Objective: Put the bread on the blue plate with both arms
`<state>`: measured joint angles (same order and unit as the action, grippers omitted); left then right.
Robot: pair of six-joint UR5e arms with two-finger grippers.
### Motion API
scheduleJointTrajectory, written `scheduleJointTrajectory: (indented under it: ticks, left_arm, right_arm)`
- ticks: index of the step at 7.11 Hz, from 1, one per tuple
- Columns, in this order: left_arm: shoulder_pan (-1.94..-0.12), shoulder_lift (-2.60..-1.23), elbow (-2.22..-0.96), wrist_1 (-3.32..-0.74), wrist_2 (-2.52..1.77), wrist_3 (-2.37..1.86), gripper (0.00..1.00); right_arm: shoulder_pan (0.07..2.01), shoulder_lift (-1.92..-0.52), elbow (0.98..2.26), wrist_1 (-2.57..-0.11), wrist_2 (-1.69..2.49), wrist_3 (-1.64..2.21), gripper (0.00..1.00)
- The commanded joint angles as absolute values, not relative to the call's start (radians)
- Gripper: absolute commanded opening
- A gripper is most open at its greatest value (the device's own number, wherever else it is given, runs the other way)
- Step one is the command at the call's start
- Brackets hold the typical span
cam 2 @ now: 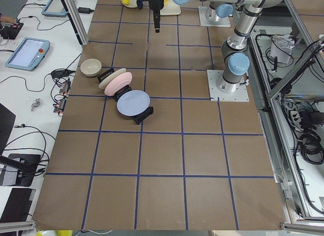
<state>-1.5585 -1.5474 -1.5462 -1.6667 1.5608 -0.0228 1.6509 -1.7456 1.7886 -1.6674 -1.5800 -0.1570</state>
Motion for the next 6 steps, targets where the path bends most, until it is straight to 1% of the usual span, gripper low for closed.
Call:
scheduleJointTrajectory:
  ticks: [1, 2, 3, 4, 5, 6]
  left_arm:
    - [-1.545, -1.551, -1.542, -1.674, 1.569, -0.002, 1.00]
    - [-1.517, -1.554, -1.534, -1.664, 1.577, 0.112, 1.00]
    - [-1.440, -1.560, -1.525, -1.663, 1.577, 0.215, 1.00]
    - [-1.340, -1.572, -1.523, -1.661, 1.571, 0.283, 1.00]
    - [-1.228, -1.601, -1.517, -1.658, 1.562, 0.410, 1.00]
    - [-1.139, -1.646, -1.499, -1.657, 1.560, 0.501, 1.00]
  right_arm:
    - [1.651, -1.746, 1.789, -1.667, -1.580, -0.156, 1.00]
    - [1.648, -1.741, 1.790, -1.674, -1.580, -0.164, 1.00]
    - [1.613, -1.732, 1.808, -1.704, -1.580, -0.331, 1.00]
    - [1.504, -1.727, 1.871, -1.777, -1.571, -0.462, 0.99]
    - [1.406, -1.723, 1.941, -1.861, -1.546, -0.485, 1.00]
    - [1.376, -1.697, 2.021, -1.958, -1.546, -0.585, 1.00]
